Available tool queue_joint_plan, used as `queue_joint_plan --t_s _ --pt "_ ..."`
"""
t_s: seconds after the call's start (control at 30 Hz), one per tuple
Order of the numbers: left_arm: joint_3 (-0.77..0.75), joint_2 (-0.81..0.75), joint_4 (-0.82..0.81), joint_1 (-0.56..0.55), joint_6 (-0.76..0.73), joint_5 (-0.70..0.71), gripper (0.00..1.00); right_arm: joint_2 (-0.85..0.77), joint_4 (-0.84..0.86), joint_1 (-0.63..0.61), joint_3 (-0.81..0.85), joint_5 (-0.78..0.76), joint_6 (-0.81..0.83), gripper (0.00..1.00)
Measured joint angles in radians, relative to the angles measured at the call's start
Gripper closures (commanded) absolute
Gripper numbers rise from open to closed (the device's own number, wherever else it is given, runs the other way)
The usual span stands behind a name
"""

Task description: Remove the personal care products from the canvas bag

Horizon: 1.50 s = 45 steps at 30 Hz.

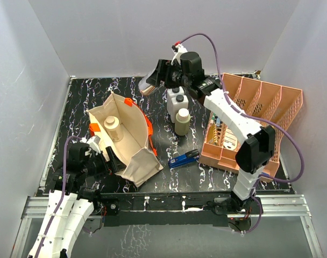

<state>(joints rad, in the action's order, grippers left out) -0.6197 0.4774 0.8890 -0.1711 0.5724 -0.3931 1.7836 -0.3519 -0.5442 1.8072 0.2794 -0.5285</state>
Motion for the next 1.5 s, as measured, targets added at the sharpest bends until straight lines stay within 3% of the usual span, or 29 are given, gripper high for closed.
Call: queue_joint_plan --t_s 0.47,0.87,1.0,1.3,1.4,1.5 --pt "0.000 0.005 0.000 0.000 0.000 -0.003 0.17 0.338 -0.170 -0.105 0.078 -0.371 0.299 0.92" --pt "0.000 0.002 0.000 0.002 0.000 -0.003 0.17 0.441 -0.165 -0.134 0.126 -0.451 0.369 0.90" --pt "0.000 -0.002 0.001 0.002 0.003 -0.001 0.14 0.479 -0.170 -0.132 0.161 -0.464 0.371 0.75" --pt "-0.013 -0.004 0.032 0.002 0.007 0.039 0.03 0.510 -0.179 -0.131 0.209 -0.464 0.370 0.17" --pt "-0.034 -0.005 0.053 0.002 0.010 0.073 0.03 0.510 -0.192 -0.131 0.214 -0.463 0.370 0.07" --pt "-0.041 -0.016 0.064 0.002 0.015 0.103 0.07 0.508 -0.198 -0.135 0.243 -0.467 0.372 0.05"
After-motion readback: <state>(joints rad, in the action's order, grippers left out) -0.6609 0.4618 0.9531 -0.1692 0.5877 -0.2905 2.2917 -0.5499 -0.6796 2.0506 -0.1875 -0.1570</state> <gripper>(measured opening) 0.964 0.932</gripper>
